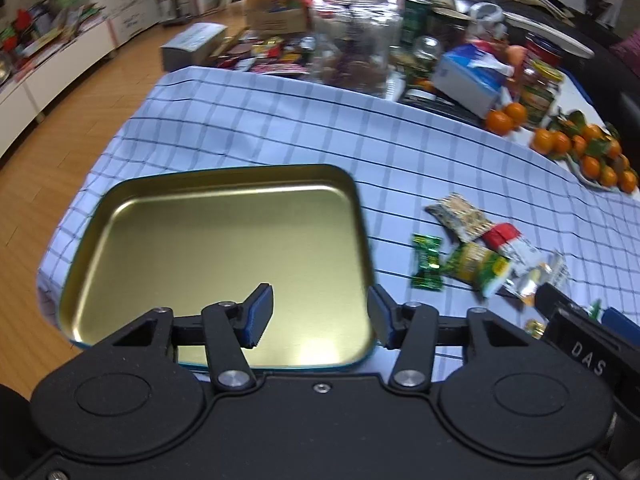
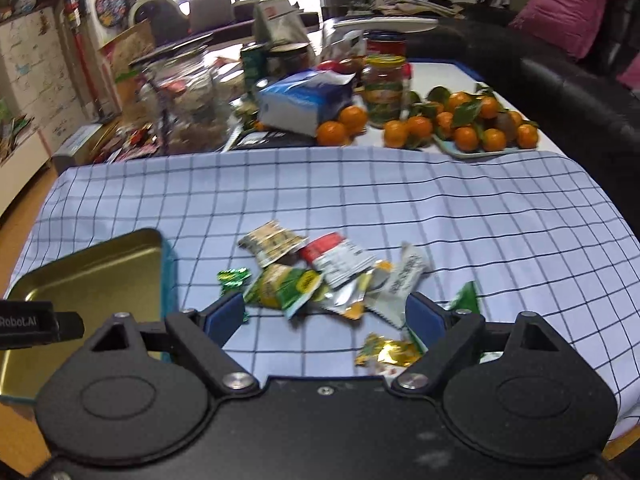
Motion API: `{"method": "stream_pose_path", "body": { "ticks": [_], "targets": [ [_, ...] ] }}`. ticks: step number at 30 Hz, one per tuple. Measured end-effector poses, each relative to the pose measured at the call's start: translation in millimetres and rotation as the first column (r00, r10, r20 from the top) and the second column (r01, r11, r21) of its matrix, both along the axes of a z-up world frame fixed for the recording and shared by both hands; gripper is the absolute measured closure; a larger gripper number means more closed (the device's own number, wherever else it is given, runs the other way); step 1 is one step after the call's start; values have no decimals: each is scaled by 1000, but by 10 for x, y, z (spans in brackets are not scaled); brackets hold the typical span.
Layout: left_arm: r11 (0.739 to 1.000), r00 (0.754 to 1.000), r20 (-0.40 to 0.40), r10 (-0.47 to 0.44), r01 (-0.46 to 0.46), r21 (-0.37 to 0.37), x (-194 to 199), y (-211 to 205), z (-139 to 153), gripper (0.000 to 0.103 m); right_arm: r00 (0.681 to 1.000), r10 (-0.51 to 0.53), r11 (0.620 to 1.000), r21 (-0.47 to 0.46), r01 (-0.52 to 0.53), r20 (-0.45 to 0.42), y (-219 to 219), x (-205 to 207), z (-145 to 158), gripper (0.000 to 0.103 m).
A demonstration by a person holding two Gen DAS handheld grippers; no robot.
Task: Organize snacks
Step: 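Grasp the white-red hawthorn candy with the left gripper while the right grasps the blue-white cartoon packet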
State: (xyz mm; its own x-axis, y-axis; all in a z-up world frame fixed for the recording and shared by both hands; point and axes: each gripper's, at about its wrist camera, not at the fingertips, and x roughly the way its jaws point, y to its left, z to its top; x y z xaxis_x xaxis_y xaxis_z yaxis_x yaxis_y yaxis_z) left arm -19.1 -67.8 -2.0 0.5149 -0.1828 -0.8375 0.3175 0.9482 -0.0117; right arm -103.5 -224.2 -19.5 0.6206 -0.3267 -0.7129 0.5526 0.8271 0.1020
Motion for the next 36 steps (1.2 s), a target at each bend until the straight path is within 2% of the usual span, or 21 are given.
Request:
{"method": "stream_pose_path", "body": {
  "ticks": [4,9,17,22,25,31,36],
  "targets": [
    [993,993,-42,-115,114,-24,-111,-253,-52,48,1000,-11,998,59,11,-6,-295,-139,-20,19],
    [970,965,-97,-243,240,-47,-251,-512,-154,48,997,-53,998,39,56,-57,-612,-360,-97,24],
    [934,921,-156,-358,354,-53,-453,-774,-304,49,982,-167,977,121,177,-91,-1160,-803,-259,27],
    [915,898,-179,-401,400,-48,-532,-894,-378,50,984,-129,976,158,147,-119,-1210,-872,-340,31],
    [897,875,-199,-441,438,-60,-581,-933,-407,50,984,-103,978,165,127,-146,-1208,-858,-397,35],
    [866,845,-198,-497,496,-60,-664,-1013,-433,50,979,-90,978,168,121,-184,-1218,-792,-478,36],
    [854,831,-203,-518,516,-63,-703,-1073,-461,49,977,-47,979,183,86,-208,-1201,-696,-554,38]
  ]
}}
